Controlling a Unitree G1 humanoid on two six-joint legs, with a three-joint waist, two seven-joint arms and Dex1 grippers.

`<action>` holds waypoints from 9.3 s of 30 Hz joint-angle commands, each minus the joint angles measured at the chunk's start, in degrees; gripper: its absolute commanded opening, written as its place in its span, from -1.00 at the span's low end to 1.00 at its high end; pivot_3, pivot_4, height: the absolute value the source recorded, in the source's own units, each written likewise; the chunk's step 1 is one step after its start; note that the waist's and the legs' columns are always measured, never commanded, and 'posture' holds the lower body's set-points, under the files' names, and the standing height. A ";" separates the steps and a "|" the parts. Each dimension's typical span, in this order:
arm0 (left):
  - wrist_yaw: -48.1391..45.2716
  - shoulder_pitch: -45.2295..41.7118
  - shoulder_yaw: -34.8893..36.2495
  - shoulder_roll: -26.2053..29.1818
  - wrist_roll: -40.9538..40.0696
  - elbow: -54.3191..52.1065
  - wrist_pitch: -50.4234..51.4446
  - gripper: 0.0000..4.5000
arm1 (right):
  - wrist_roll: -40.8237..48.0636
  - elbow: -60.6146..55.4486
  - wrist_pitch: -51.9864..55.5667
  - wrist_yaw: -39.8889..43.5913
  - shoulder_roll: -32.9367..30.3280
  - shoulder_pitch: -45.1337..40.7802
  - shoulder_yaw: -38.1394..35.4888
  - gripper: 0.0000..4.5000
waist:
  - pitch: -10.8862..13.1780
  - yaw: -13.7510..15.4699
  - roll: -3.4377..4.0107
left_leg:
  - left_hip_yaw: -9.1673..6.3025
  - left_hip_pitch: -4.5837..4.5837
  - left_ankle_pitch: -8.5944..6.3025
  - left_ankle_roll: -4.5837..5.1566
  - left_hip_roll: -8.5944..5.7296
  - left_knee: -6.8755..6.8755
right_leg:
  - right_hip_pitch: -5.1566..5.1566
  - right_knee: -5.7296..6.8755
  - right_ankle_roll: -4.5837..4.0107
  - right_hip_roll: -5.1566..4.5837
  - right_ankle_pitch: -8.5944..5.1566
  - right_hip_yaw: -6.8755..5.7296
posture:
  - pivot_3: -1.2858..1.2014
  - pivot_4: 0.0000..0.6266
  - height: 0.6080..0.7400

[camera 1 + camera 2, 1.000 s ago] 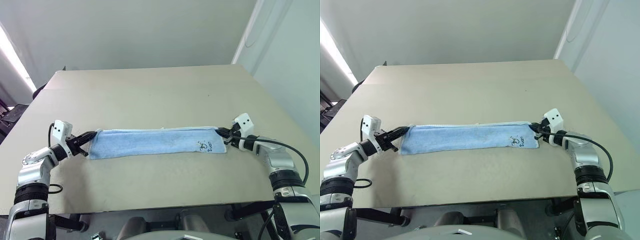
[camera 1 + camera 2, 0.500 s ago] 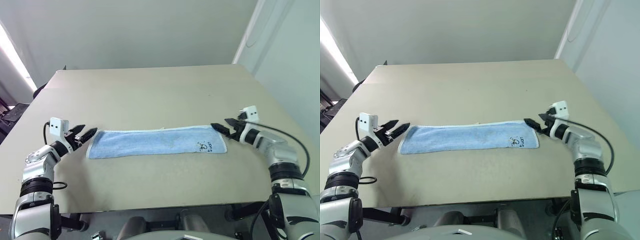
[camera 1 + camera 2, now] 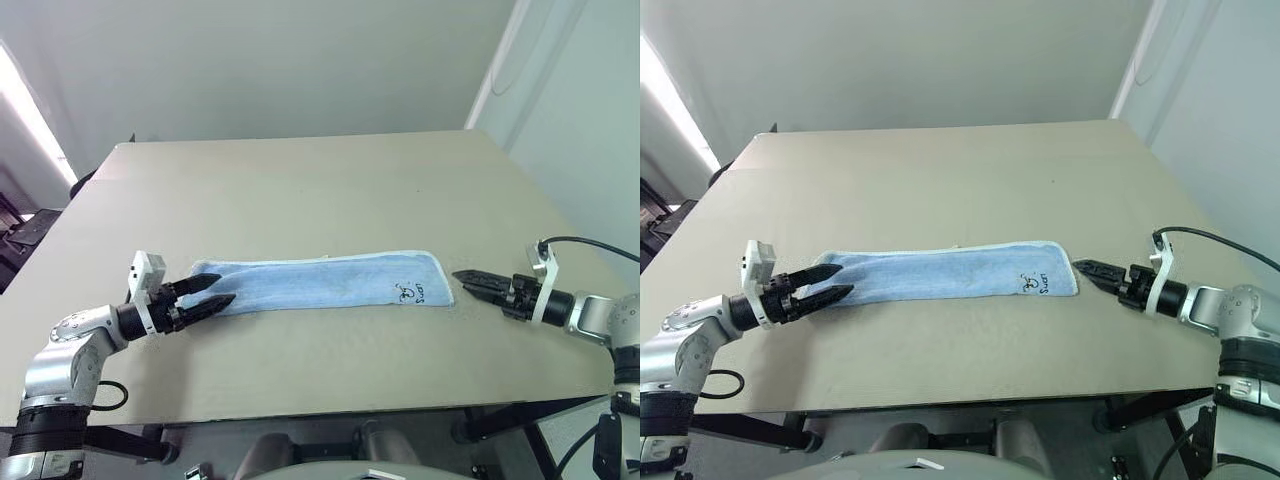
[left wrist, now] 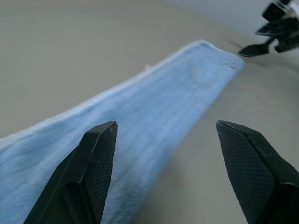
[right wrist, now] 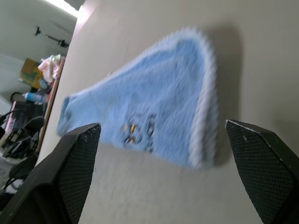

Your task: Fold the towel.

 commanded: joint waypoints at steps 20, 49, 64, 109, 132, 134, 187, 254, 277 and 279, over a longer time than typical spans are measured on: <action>1.89 -0.58 -3.06 -1.20 2.28 -3.29 -1.77 0.59 | -0.75 4.97 3.33 -9.69 11.48 -7.42 2.95 0.99 | -0.15 -1.25 -0.28 | 0.12 0.15 0.04 0.12 0.18 0.42 | 0.44 0.00 0.26 0.31 0.17 0.17 | 0.03 -1.00 1.00; 2.93 -1.57 -2.03 -0.03 2.82 -0.96 -2.31 0.59 | -6.80 8.71 0.71 -8.32 0.88 -12.41 5.34 -0.98 | 0.09 -0.09 0.13 | 0.32 -0.19 -0.05 0.24 0.66 0.31 | 0.04 -0.93 0.09 0.73 0.77 0.28 | 0.03 -1.00 1.00; 3.06 -2.41 -2.18 -0.12 2.73 -0.08 -2.50 0.59 | -7.81 -22.40 -17.48 5.31 -6.88 -5.73 14.89 -0.98 | 0.19 -0.17 0.30 | 0.44 -0.15 -0.07 0.27 0.85 0.25 | -0.02 -0.92 0.28 0.97 0.62 0.30 | 0.03 -1.00 1.00; 6.56 1.30 0.89 -1.52 -1.42 -2.65 1.68 0.59 | -9.23 -17.37 -31.34 3.50 21.20 -13.99 20.37 0.73 | 0.21 -0.14 0.26 | 0.45 -0.23 -0.07 0.23 0.82 0.24 | -0.12 -0.95 -0.11 0.81 0.87 0.32 | 0.03 -1.00 1.00; 7.83 3.09 1.90 -1.09 -1.10 -3.80 2.06 0.59 | -32.79 0.50 -56.88 0.58 26.86 -9.77 36.31 0.73 | 0.20 -0.39 0.27 | 0.39 -0.08 -0.06 0.06 0.84 0.21 | -0.07 -0.79 -0.36 0.91 0.82 0.32 | 0.03 -1.00 1.00; 8.33 2.46 2.34 -1.29 -1.74 -3.31 3.00 0.59 | -32.25 1.69 -56.49 -0.24 27.92 -11.12 35.15 0.73 | 0.20 -0.53 0.27 | 0.40 -0.07 -0.05 0.04 0.85 0.22 | -0.08 -0.76 -0.36 0.94 0.83 0.32 | 0.03 -1.00 1.00; 7.51 -17.57 -9.92 1.04 -0.35 11.97 41.75 -0.98 | -11.29 -12.91 -24.63 -10.30 25.57 -13.34 20.10 1.00 | -0.19 -0.39 0.91 | 0.26 -0.20 -0.09 0.10 0.59 0.22 | -0.09 -0.85 -0.07 0.67 0.86 0.28 | 0.03 -1.00 1.00; 0.83 -31.99 -21.04 -11.44 0.21 7.65 33.69 0.90 | -8.56 -23.01 -28.09 -8.91 16.87 -1.86 17.64 1.00 | 0.09 -0.26 0.40 | 0.30 -0.22 -0.07 0.11 0.69 0.31 | -0.09 -0.84 -0.02 0.91 0.83 0.35 | 0.03 -1.00 1.00; 4.08 -29.64 -19.46 -21.73 16.03 24.23 -12.49 0.90 | -12.16 -20.99 -36.49 -10.43 18.06 -1.90 16.37 1.00 | 0.08 0.22 0.38 | 0.35 -0.21 -0.07 0.11 0.68 0.34 | -0.03 -0.88 -0.02 0.87 0.85 0.35 | 0.03 -1.00 1.00; 3.52 -29.33 -20.90 -22.18 18.35 26.81 -15.12 0.90 | -12.34 -21.29 -36.95 -10.78 17.90 -1.73 16.11 1.00 | 0.07 0.08 0.38 | 0.35 -0.20 -0.07 0.11 0.68 0.34 | -0.03 -0.87 -0.01 0.89 0.85 0.35 | 0.03 -1.00 1.00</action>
